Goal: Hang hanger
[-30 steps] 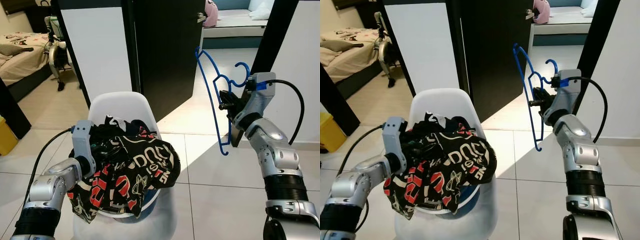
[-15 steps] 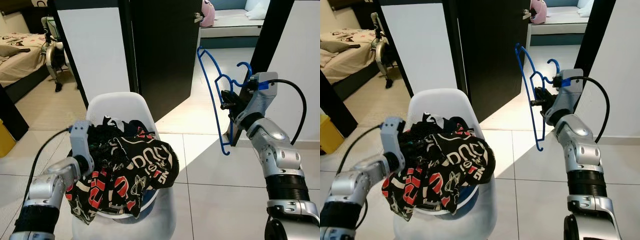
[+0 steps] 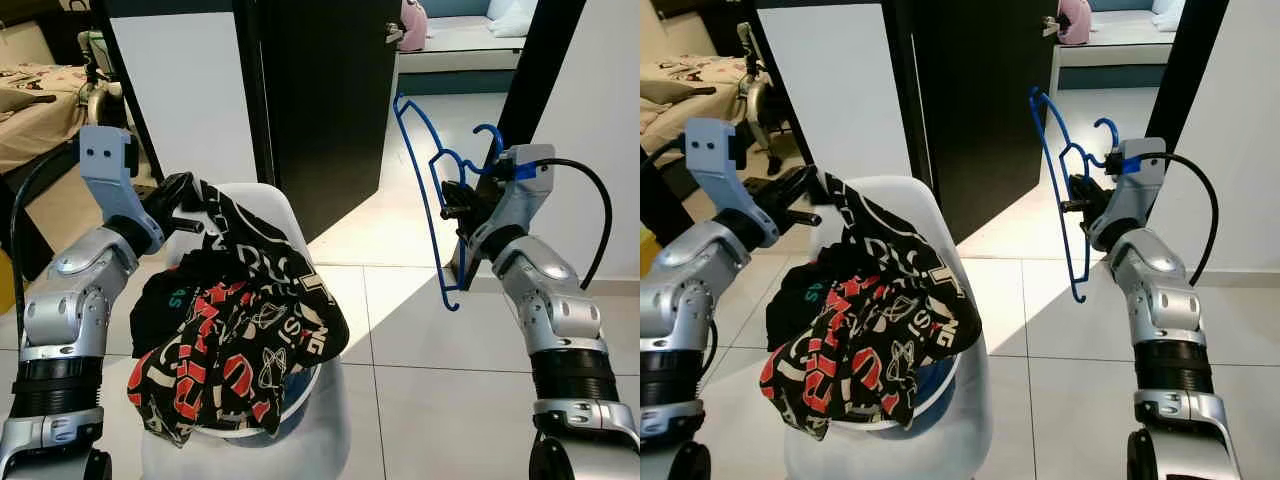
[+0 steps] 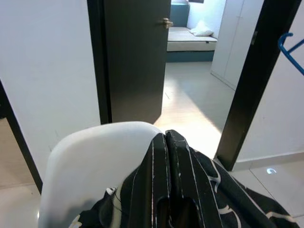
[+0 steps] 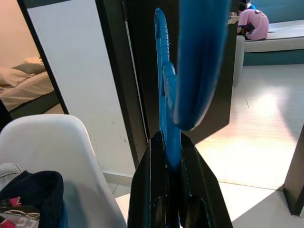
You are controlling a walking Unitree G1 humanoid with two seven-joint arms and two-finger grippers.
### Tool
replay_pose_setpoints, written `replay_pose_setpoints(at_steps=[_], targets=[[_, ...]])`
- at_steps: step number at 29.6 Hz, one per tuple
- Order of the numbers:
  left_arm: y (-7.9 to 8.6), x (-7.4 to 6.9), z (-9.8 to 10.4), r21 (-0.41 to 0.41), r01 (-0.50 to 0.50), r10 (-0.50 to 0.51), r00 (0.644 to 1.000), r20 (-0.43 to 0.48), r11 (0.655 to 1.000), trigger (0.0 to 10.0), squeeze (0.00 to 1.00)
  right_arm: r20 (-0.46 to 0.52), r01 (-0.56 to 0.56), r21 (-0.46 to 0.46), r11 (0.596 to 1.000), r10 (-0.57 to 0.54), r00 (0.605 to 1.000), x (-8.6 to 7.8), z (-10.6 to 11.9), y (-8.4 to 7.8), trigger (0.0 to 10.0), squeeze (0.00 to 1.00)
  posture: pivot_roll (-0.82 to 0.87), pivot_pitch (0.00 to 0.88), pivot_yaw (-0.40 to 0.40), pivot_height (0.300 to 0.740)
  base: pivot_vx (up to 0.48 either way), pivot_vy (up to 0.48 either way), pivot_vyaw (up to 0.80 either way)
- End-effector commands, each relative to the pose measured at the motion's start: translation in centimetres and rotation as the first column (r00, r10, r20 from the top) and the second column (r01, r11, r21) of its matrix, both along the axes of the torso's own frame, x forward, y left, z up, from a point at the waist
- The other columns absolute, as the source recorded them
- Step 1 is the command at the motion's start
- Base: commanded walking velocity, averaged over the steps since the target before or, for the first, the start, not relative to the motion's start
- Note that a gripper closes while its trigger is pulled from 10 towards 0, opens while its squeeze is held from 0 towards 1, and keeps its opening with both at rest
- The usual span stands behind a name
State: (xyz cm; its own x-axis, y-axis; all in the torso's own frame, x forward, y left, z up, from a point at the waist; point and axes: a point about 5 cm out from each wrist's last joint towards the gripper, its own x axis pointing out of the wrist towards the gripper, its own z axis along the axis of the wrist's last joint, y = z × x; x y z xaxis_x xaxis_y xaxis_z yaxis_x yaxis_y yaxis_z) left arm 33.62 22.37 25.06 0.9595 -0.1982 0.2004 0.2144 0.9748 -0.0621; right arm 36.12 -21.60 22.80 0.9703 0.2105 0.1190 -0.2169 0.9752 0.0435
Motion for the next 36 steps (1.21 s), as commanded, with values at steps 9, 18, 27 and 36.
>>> replay_pose_setpoints(at_steps=[9,18,27,36], targets=[[6.9,-1.2,10.5,-0.043,-0.356,0.347,0.868,0.356,0.933,0.0,0.0,0.017,-0.005,-0.001,1.0,0.005,1.0,0.1,0.5,0.4,10.0,0.0,-0.05,0.0,0.037,0.74,0.0,0.0,0.0],[11.1,-2.0,14.8,0.015,-0.59,0.52,0.722,0.456,0.807,0.0,0.0,0.023,-0.009,0.004,1.0,0.009,1.0,0.1,0.5,0.6,10.0,0.0,-0.05,0.0,0.039,0.74,0.0,0.0,0.0],[8.6,0.4,12.4,0.084,-0.509,0.435,0.799,0.415,0.856,0.0,0.0,0.023,-0.009,0.0,1.0,0.009,1.0,0.0,0.6,0.5,10.0,0.0,-0.07,0.0,0.037,0.74,0.0,0.0,0.0],[7.1,1.6,11.7,0.119,-0.465,0.38,0.824,0.42,0.877,0.0,0.0,0.023,-0.005,-0.003,1.0,0.005,1.0,0.0,0.6,0.4,10.0,0.0,-0.07,0.0,0.04,0.74,0.0,0.0,0.0]])
